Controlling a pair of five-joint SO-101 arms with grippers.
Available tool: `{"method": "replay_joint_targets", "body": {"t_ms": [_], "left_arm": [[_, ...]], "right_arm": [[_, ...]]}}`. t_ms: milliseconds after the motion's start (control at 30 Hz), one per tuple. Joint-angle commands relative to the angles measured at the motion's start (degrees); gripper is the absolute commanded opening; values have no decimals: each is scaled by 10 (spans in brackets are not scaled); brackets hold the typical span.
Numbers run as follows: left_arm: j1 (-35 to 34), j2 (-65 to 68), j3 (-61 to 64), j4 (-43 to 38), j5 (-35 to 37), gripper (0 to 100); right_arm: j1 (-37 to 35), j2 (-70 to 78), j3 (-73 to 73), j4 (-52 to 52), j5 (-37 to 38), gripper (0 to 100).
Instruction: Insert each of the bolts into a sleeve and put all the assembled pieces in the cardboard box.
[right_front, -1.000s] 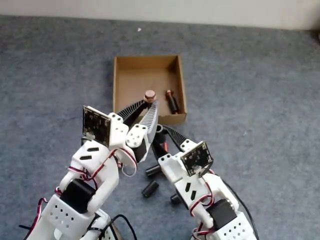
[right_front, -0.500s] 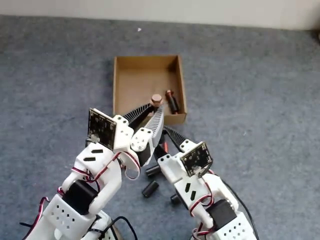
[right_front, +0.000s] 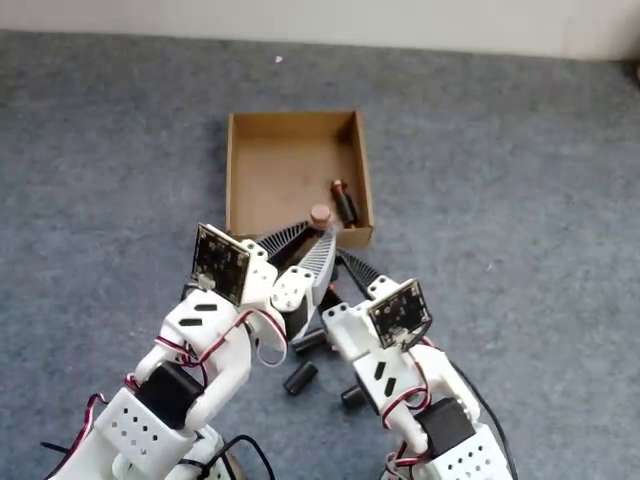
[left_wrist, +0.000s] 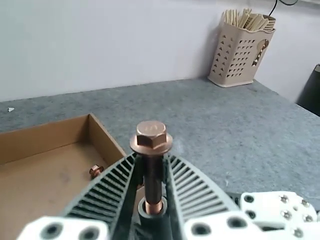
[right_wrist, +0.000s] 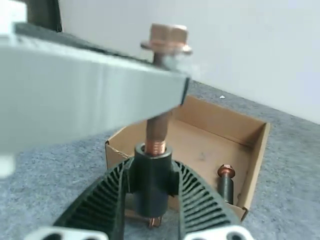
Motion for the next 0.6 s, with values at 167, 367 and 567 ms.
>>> {"method": "replay_joint_targets", "body": {"t_ms": [167, 367, 567], "left_arm": [[4, -3, 17, -3, -55, 13], [10, -3, 33, 48, -68, 159], [7, -3, -7, 126, -70, 179]], "right_arm": [[18, -7, -5, -24, 1, 5], [28, -7, -3, -24, 1, 5], [45, -7, 0, -25, 1, 5]]}}
